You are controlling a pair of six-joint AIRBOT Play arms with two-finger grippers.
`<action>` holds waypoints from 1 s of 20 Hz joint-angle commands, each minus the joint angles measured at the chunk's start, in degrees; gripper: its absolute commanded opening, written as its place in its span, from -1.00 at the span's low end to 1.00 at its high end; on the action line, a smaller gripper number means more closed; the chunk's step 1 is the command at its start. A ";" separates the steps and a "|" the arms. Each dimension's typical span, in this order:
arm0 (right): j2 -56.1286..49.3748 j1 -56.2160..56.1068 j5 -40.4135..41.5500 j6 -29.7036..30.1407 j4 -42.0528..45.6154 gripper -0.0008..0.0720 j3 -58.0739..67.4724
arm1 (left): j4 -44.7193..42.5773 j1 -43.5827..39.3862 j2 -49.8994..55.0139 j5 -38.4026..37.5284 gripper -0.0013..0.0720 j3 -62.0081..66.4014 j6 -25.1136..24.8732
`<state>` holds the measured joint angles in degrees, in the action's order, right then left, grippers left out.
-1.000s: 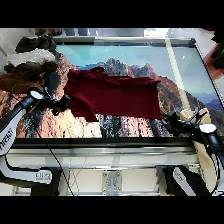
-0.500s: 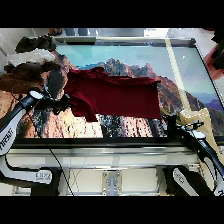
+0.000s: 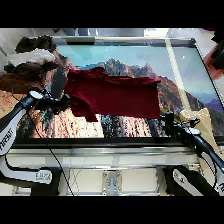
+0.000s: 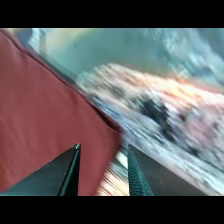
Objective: Fold the shirts.
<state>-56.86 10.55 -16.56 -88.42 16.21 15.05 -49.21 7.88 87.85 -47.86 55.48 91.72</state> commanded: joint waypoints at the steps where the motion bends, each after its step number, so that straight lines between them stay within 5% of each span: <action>1: -0.50 -0.28 1.11 0.37 -0.35 -0.04 1.44 | -0.02 -0.04 0.04 0.02 -0.93 0.04 -0.31; 12: -2.12 -0.22 -5.31 1.46 0.02 -0.02 1.49 | -0.02 -0.02 0.04 -0.20 -0.93 0.04 -0.76; 20: -5.20 -0.20 0.74 1.44 -1.03 -0.05 2.08 | 0.02 -0.02 0.04 -0.20 -0.93 0.04 -1.38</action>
<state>-60.38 10.37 -16.93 -87.00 15.27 16.73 -49.23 7.88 87.85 -48.03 55.48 90.48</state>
